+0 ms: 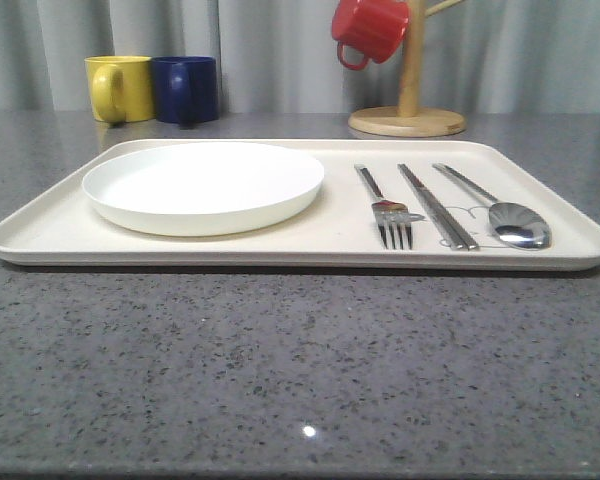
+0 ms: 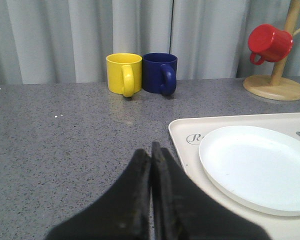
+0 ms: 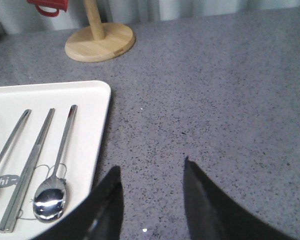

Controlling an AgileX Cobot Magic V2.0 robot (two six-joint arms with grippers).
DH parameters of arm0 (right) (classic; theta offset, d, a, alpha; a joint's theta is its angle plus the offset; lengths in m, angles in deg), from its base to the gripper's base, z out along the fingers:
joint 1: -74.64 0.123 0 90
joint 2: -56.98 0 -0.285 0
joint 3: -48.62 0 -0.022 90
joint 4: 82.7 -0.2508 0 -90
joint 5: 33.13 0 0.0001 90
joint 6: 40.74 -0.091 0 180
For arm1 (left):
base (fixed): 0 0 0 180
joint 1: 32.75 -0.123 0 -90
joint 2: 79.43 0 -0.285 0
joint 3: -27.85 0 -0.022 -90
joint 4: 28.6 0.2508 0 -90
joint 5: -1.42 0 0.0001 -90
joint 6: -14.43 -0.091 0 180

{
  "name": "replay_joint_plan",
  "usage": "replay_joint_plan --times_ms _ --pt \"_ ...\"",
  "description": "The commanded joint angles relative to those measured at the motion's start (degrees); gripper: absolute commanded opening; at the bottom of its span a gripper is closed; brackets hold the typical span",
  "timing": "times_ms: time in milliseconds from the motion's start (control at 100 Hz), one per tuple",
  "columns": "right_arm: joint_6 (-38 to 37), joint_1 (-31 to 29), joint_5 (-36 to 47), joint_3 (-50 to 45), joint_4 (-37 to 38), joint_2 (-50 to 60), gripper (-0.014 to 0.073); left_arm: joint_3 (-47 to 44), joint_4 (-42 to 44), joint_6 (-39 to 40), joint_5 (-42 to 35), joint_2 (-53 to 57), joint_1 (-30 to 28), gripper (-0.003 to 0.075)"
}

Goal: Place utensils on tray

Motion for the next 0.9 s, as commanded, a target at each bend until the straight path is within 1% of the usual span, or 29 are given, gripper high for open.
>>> replay_joint_plan --times_ms 0,120,180,220,890 --pt "0.50 -0.44 5.77 1.07 1.27 1.32 0.0206 1.50 -0.41 0.70 -4.42 -0.26 -0.20 -0.0018" --pt "0.50 -0.44 5.77 1.07 1.27 1.39 0.0004 1.50 -0.41 0.70 -4.42 -0.26 -0.20 -0.0018" --pt "0.50 -0.44 5.77 1.07 1.27 1.39 -0.0076 1.50 -0.41 0.70 -4.42 -0.26 -0.20 -0.0018" --pt "0.50 -0.44 5.77 1.07 1.27 1.39 -0.0064 1.50 -0.41 0.70 -4.42 -0.26 -0.20 -0.0018" --pt "0.50 -0.44 5.77 1.07 1.27 1.39 -0.0068 1.50 -0.41 0.70 -4.42 -0.26 -0.20 -0.0018"
